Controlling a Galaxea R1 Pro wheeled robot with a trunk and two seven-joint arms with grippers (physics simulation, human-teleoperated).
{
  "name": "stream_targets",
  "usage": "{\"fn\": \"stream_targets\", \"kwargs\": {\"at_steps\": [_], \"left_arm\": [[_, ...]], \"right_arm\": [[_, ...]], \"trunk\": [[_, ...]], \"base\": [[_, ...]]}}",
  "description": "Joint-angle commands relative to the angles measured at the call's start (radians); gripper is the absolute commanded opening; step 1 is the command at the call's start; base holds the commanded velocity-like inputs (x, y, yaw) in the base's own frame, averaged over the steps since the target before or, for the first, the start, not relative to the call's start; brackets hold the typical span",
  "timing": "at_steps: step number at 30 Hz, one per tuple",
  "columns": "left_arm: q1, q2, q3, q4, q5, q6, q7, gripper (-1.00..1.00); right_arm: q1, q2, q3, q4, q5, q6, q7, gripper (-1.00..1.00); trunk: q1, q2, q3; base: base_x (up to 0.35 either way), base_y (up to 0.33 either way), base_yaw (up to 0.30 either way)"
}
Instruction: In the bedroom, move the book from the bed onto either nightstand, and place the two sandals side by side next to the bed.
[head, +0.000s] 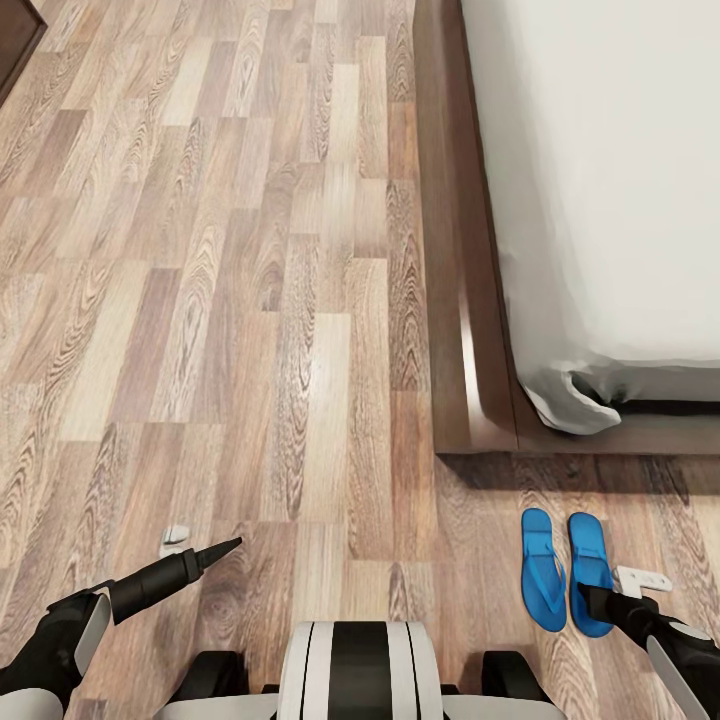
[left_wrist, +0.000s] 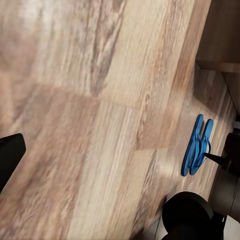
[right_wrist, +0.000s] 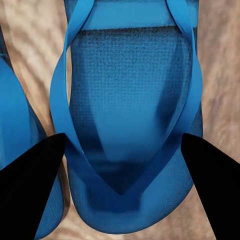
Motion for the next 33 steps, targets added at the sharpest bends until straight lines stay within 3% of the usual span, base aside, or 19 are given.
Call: {"fn": "stream_targets", "kwargs": {"at_steps": [1, 2, 3, 19, 33], "left_arm": [[0.000, 0.000, 0.001, 0.000, 0.003, 0.010, -0.003, 1.00], [0.000, 0.000, 0.001, 0.000, 0.003, 0.010, -0.003, 1.00], [0.000, 0.000, 0.001, 0.000, 0.003, 0.010, -0.003, 1.00], [0.000, 0.001, 0.001, 0.000, 0.003, 0.010, -0.003, 1.00], [0.000, 0.000, 0.001, 0.000, 0.003, 0.012, -0.003, 1.00]], "right_arm": [[0.000, 0.000, -0.003, -0.001, -0.005, 0.006, 0.004, -1.00], [0.000, 0.000, -0.003, -0.001, -0.005, 0.006, 0.004, -1.00], [0.000, 0.000, -0.003, -0.001, -0.005, 0.006, 0.003, 1.00], [0.000, 0.000, -0.003, -0.002, -0.005, 0.006, 0.003, 1.00], [0.000, 0.000, -0.003, -0.001, -0.005, 0.006, 0.004, 1.00]], "trunk": [[0.000, 0.000, 0.000], [0.000, 0.000, 0.000], [0.000, 0.000, 0.000], [0.000, 0.000, 0.000], [-0.006, 0.003, 0.054]], "base": [[0.000, 0.000, 0.000], [0.000, 0.000, 0.000], [0.000, 0.000, 0.000], [0.000, 0.000, 0.000], [0.000, 0.000, 0.000]]}}
